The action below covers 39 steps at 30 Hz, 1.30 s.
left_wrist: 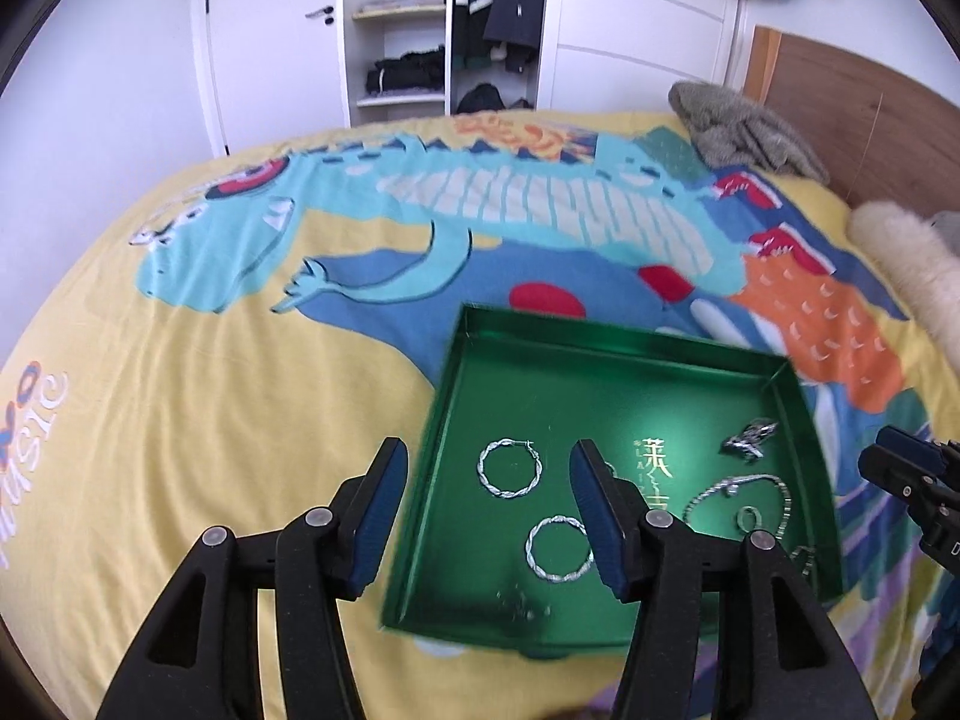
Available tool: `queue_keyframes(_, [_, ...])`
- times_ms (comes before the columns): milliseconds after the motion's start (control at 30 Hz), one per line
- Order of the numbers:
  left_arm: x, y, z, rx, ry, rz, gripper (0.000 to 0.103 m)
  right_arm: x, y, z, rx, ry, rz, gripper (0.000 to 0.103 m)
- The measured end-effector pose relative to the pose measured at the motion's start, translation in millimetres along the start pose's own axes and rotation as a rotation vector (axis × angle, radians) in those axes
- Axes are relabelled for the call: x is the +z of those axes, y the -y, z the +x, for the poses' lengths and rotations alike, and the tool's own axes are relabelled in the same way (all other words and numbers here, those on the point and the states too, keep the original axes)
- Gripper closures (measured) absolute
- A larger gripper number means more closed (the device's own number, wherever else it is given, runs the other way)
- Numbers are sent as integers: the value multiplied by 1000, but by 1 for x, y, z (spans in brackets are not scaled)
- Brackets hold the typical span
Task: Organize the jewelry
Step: 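Open the left tool over the tray while the right tool releases the watch inside, then withdraw both tools from the tray back toward the remaining bangles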
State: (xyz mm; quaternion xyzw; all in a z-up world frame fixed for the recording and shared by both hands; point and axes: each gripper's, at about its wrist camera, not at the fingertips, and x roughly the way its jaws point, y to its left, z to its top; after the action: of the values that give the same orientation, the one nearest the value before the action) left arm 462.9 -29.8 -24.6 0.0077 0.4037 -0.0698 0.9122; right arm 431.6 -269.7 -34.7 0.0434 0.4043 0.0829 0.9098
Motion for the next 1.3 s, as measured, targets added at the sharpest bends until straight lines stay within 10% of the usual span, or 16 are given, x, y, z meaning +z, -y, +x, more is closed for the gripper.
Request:
queue_keyframes(600, [-70,-38,-211,15,170,-44,42,-66,-64,-208,27,240,28,59])
queue_keyframes(1300, [-157,-58,-282,40,185,-87,26,-149,-84,-280,46,286,24,46])
